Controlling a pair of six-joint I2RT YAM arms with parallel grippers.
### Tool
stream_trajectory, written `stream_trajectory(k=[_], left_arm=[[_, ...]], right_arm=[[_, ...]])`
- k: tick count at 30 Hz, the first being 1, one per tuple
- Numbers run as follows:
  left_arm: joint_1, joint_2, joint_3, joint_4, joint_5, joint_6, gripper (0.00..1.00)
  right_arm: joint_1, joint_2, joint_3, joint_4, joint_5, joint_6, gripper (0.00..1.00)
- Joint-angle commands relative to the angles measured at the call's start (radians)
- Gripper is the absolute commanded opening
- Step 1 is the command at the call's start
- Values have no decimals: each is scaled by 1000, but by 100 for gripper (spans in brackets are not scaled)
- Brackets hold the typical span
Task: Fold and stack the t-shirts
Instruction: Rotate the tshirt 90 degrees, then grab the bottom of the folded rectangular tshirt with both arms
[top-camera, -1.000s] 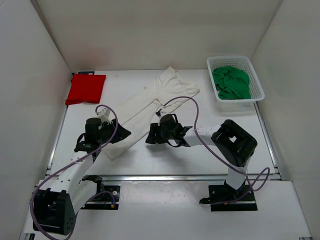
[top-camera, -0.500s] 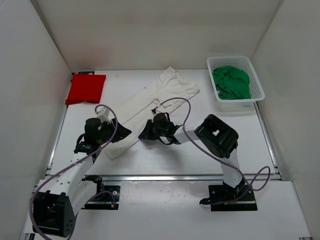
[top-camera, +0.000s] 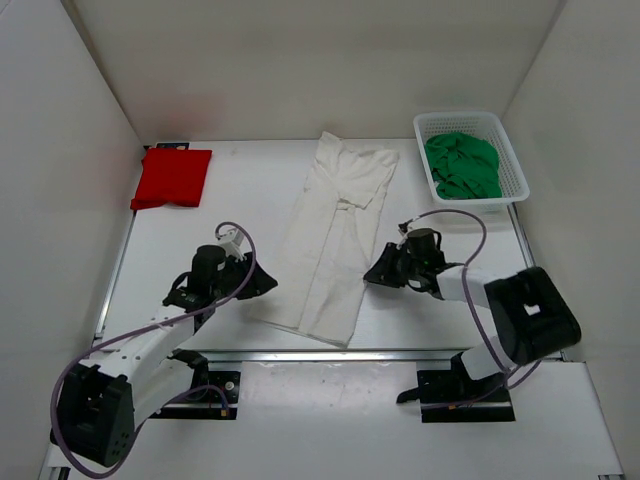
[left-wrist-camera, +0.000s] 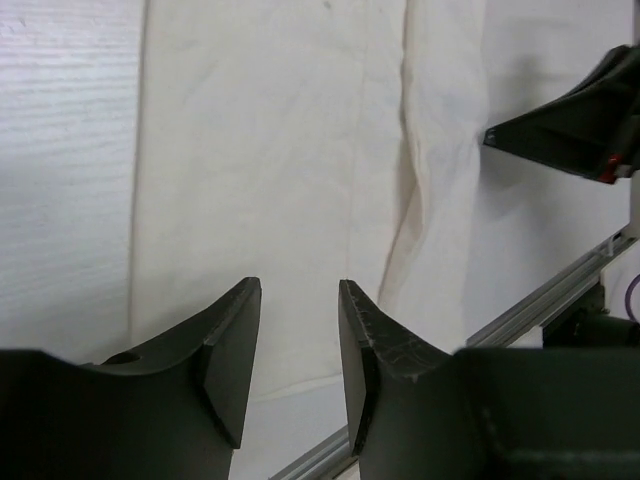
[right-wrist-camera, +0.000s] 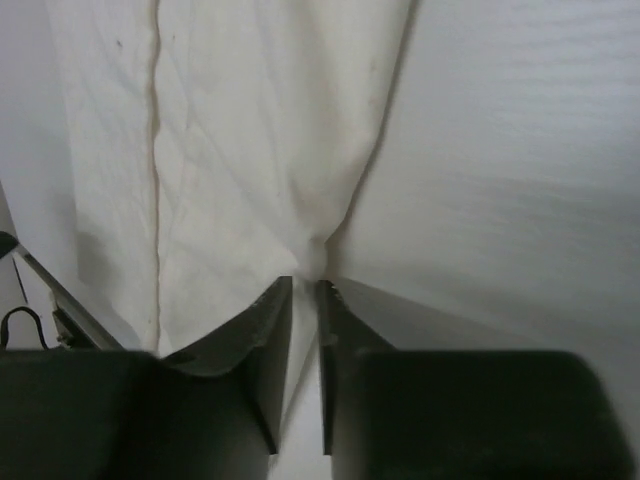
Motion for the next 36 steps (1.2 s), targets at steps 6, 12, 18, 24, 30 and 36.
stream_trajectory(k=[6, 12, 18, 24, 30, 36], left_arm=[[-93, -6, -95, -70, -110, 68, 56], [-142, -126, -119, -125, -297, 25, 54], [-25, -290, -161, -148, -342, 0, 54], [-128, -154, -132, -190, -428, -4, 51], [-194, -98, -118, -227, -494, -20, 45], [-180, -65, -115, -211, -469, -4, 41]], right_arm=[[-85, -283, -62, -231, -67, -167, 33], [150, -372, -140, -285, -13, -87, 38], [314, -395, -198, -265, 27, 25, 39], [394, -375, -246, -171, -4, 115, 39], [409, -326, -254, -105, -42, 134, 37], [406, -243, -234, -24, -108, 132, 37]])
